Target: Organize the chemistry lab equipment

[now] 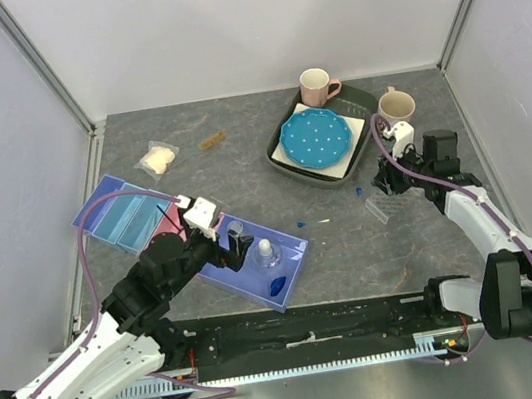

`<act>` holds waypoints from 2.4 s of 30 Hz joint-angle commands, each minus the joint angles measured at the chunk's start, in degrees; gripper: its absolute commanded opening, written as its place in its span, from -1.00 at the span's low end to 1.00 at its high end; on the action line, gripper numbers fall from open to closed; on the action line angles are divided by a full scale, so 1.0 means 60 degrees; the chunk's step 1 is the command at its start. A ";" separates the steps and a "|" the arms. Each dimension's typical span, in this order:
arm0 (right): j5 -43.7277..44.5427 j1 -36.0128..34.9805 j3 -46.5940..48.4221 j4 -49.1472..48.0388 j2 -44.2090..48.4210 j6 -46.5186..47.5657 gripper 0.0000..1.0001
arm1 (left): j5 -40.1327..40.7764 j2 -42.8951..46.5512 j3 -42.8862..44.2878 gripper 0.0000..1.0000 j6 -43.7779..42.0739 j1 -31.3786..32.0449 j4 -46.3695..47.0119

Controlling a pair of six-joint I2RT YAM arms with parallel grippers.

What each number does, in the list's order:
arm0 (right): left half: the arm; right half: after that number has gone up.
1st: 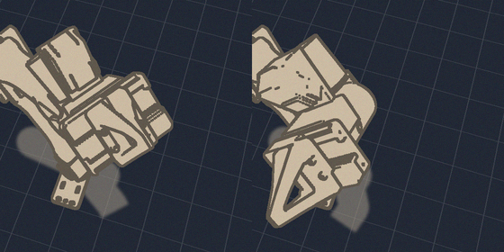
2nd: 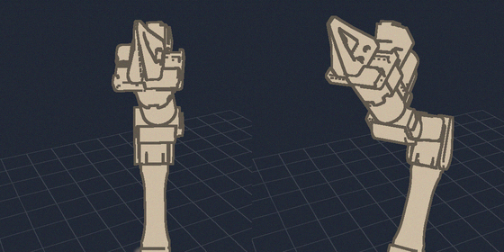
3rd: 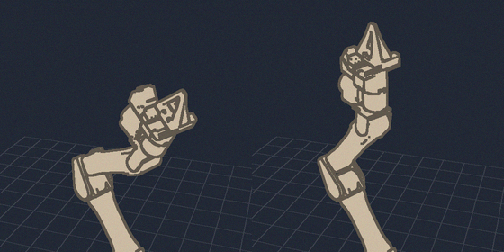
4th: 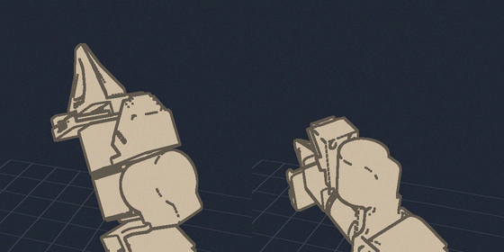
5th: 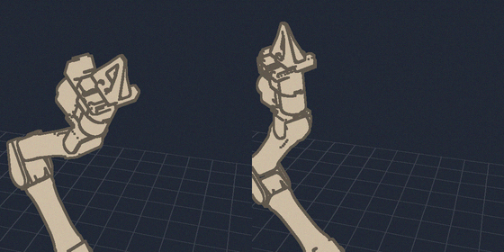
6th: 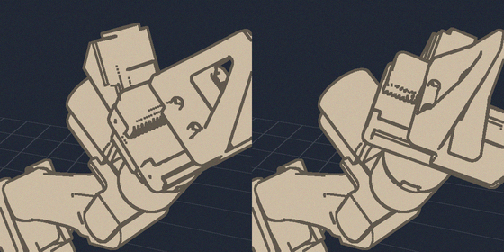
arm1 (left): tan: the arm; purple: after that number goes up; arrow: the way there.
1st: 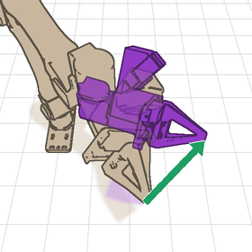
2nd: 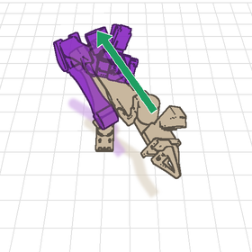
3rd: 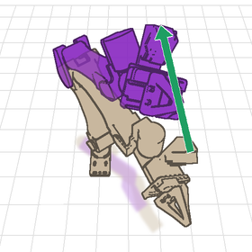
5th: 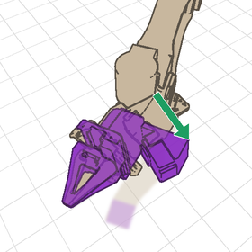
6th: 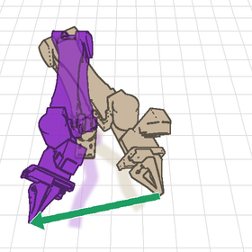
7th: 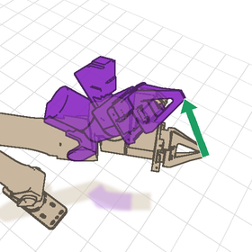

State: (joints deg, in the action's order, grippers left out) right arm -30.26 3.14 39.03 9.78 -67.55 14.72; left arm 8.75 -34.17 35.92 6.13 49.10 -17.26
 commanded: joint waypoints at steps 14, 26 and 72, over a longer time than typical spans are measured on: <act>-0.2236 0.0970 0.0512 0.0786 0.1399 0.0813 0.48 | -0.4037 -0.5476 0.3411 0.75 -0.0581 0.0341 -0.0958; -0.3568 0.2581 0.0864 0.1065 0.1898 0.0228 0.68 | -0.2617 -1.1953 0.8992 0.68 -0.2427 0.1074 -0.4446; -0.4463 0.3242 0.0981 0.1343 0.1824 0.0227 0.69 | -0.2409 -1.5532 1.2178 -0.89 -0.3135 0.1221 -0.4025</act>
State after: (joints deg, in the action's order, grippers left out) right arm -54.30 22.09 42.48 18.37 -56.95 15.05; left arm -2.22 -132.31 109.32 -19.53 56.38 -47.03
